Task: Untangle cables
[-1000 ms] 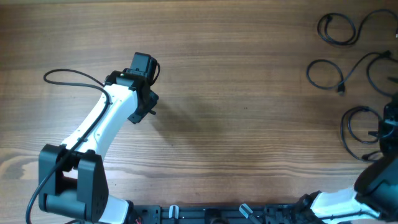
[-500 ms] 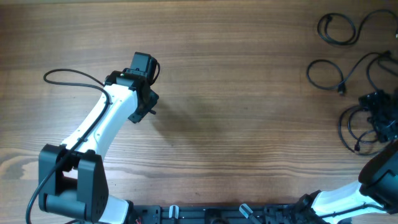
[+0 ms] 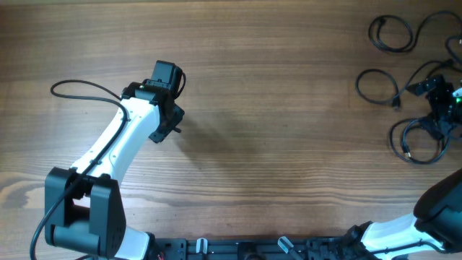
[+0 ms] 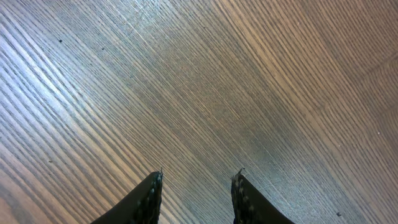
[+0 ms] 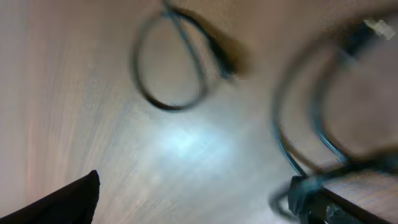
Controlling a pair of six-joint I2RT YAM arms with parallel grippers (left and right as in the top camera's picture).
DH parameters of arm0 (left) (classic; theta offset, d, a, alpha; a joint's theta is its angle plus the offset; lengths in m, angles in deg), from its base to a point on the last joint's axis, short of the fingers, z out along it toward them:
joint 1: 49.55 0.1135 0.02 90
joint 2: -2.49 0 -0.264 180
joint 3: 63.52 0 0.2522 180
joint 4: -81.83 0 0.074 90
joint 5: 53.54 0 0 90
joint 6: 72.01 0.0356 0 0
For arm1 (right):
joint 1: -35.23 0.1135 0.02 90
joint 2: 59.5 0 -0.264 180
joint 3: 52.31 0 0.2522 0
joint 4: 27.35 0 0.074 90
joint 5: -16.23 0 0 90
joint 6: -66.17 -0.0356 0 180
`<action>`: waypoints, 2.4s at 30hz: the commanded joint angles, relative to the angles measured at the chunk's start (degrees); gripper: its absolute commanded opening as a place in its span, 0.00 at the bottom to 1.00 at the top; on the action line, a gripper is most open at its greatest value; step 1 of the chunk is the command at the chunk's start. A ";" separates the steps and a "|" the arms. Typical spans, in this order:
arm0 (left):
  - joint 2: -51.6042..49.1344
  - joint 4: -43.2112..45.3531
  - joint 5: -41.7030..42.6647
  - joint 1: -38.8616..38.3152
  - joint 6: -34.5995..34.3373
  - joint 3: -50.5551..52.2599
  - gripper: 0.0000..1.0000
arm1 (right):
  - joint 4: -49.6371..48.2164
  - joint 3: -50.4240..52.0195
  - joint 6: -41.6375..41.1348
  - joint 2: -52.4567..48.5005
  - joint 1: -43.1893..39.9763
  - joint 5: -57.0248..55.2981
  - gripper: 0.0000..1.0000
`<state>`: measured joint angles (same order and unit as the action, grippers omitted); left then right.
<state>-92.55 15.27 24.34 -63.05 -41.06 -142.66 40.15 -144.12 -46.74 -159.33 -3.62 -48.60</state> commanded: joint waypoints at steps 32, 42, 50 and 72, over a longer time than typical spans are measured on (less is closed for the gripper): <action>-0.55 -0.57 0.74 0.11 0.28 0.50 1.00 | 15.28 -0.81 17.18 13.33 35.36 11.78 1.00; -0.55 -0.57 0.74 0.11 0.26 0.50 1.00 | 24.17 -0.81 14.75 30.84 43.71 8.04 1.00; -0.55 -0.57 0.74 0.11 0.26 0.52 1.00 | 21.94 -0.79 14.82 30.62 43.71 -1.42 1.00; -0.55 -0.57 0.74 0.11 0.26 0.50 1.00 | -1.05 16.48 24.39 44.61 43.71 -4.09 1.00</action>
<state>-92.55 14.70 25.39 -63.05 -41.04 -142.58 43.65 -133.30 -23.49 -118.87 39.87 -54.13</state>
